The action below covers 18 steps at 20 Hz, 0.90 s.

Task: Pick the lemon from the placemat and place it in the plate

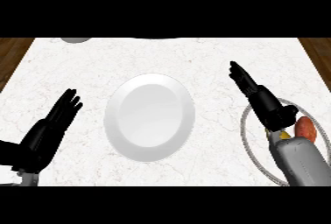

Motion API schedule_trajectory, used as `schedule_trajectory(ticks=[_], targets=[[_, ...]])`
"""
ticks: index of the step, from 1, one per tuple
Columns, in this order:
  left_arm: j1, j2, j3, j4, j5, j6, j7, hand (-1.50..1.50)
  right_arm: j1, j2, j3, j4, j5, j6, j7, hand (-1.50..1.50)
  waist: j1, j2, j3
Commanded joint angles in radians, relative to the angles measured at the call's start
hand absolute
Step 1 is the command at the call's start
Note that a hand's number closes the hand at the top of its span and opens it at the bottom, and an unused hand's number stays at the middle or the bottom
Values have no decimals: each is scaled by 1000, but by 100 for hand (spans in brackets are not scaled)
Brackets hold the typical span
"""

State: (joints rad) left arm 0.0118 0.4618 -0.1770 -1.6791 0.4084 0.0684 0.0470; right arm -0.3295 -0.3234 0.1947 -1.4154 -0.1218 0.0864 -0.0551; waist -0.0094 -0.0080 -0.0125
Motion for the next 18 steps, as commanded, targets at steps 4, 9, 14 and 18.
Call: schedule_trajectory(ticks=[4, 9, 14, 18], targets=[[-126, 3, 43, 93, -143, 96, 14, 0, 5, 79, -59, -82, -150, 14, 130, -150, -6, 8, 12], [-114, -3, -6, 105, -201, 127, 20, 0, -55, -289, 110, -124, 345, 84, -3, 150, -21, -1, 5], [-231, -37, 23, 244, -230, 120, 20, 0, 317, -86, 44, -47, 195, -38, -227, -150, -11, 10, 13], [-225, -49, 16, 228, -260, 120, 26, 0, 392, -178, 6, -87, 313, -98, -375, -150, -7, 6, 13]])
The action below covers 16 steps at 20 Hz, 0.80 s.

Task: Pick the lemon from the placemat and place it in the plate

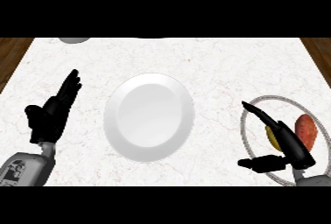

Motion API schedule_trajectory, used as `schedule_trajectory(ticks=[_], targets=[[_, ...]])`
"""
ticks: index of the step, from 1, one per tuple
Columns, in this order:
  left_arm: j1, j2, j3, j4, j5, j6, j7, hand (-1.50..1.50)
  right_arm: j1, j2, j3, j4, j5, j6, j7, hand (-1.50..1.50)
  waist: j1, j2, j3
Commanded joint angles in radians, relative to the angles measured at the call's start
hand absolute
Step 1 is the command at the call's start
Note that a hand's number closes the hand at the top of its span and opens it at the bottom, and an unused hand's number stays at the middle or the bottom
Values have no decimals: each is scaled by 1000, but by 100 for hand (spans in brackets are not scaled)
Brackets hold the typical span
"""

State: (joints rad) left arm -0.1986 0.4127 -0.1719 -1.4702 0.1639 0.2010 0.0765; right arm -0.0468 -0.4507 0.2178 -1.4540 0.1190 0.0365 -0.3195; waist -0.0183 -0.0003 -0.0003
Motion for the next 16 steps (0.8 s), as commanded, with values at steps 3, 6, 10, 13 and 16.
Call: schedule_trajectory(ticks=[3, 6, 10, 13, 16], targets=[[-73, -25, 21, 69, -34, -3, -2, 0, 108, -83, -86, -86, 86, -87, -128, -150, 0, -1, 0], [-80, -60, -10, 67, -74, 36, 20, 0, 126, -191, -202, -250, -11, -10, -51, -150, -11, -4, -1], [-61, -36, 7, 24, -55, 0, 54, 0, 151, -309, -198, -316, 84, 61, 138, -150, -1, -4, -1], [-60, -57, 0, 58, -69, 6, 21, 0, 119, -412, -194, -335, 126, 151, 282, -150, 4, -2, -3], [-104, -90, 9, 112, -77, 16, 2, 0, 134, -464, -194, -353, 104, 258, 336, -150, 3, 1, -2]])
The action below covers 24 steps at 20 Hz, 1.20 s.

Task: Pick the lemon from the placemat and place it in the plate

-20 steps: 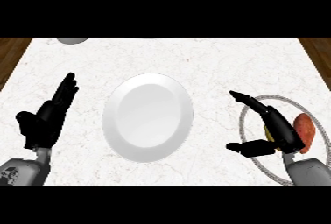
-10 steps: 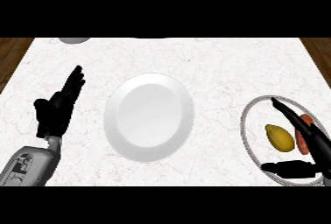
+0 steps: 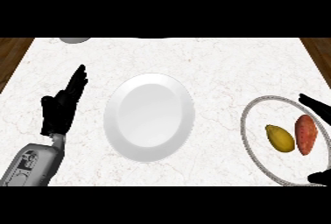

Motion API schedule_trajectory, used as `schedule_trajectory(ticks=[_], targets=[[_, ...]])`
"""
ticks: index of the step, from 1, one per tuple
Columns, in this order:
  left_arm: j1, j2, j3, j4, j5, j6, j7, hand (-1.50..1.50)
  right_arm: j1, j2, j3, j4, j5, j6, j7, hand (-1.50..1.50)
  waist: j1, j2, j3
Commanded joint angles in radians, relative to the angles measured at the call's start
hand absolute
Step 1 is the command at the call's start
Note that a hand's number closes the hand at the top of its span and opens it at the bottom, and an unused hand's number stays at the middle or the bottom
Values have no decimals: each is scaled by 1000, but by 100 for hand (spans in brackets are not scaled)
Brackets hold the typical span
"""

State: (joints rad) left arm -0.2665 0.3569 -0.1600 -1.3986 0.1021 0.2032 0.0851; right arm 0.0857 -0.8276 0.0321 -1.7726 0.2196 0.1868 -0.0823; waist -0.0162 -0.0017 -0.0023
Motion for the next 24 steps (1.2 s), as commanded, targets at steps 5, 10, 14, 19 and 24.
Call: schedule_trajectory(ticks=[5, 10, 14, 19, 24], targets=[[-16, -24, 27, 45, -12, -31, -26, 0, -80, -83, 1, -58, 1, 216, 270, -150, 16, 3, 1], [37, -52, 17, -34, -65, -41, 8, 0, -131, -6, -28, 62, 58, 289, 206, -150, 18, 1, 2], [-21, -90, 23, 30, -81, -33, 3, 0, -254, 70, 69, 242, 163, 278, 174, -150, 24, 5, 3], [-6, -75, 47, -93, -99, -39, 96, 0, -240, 99, 78, 229, 245, 323, 209, -150, 22, 1, 3], [22, -83, 78, -20, -110, -88, 4, 0, -190, 168, 123, 275, 369, 279, 168, -150, 17, 1, 2]])
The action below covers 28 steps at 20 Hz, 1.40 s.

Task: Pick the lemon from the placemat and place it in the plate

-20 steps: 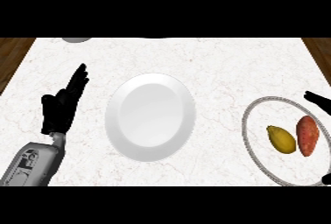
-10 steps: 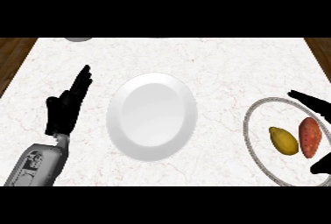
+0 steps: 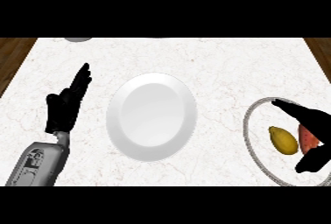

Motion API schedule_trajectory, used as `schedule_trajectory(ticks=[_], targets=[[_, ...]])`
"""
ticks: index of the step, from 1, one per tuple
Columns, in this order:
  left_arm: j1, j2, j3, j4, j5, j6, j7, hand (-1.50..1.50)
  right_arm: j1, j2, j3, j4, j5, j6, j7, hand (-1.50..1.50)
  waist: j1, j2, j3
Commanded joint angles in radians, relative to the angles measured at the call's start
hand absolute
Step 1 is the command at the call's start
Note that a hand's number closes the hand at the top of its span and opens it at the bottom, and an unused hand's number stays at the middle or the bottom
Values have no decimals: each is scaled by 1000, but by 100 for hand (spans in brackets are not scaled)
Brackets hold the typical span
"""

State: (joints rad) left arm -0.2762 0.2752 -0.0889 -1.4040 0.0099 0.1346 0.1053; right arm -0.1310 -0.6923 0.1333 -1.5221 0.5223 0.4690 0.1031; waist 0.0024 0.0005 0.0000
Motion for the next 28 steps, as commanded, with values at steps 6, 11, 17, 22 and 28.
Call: schedule_trajectory(ticks=[6, 11, 17, 22, 28], targets=[[-5, -16, 57, 6, -15, -63, 7, 0, -55, 95, 0, 257, 182, -65, -163, -150, 0, 1, 0], [51, -38, 51, -72, -59, -57, 26, 0, -74, 101, -45, 329, 221, -39, -207, -150, 0, 0, 0], [2, -91, 53, 54, -88, -49, -52, 0, -110, 164, -45, 376, 284, -140, -244, 150, -2, 2, 0], [41, -39, 118, -56, -62, -105, 15, 0, -37, 149, -85, 321, 326, -160, -276, 150, -3, -1, 0], [-22, -77, 99, 6, -94, -67, 31, 0, 1, 302, -86, 222, 362, -235, -26, 150, -23, -5, -1]])
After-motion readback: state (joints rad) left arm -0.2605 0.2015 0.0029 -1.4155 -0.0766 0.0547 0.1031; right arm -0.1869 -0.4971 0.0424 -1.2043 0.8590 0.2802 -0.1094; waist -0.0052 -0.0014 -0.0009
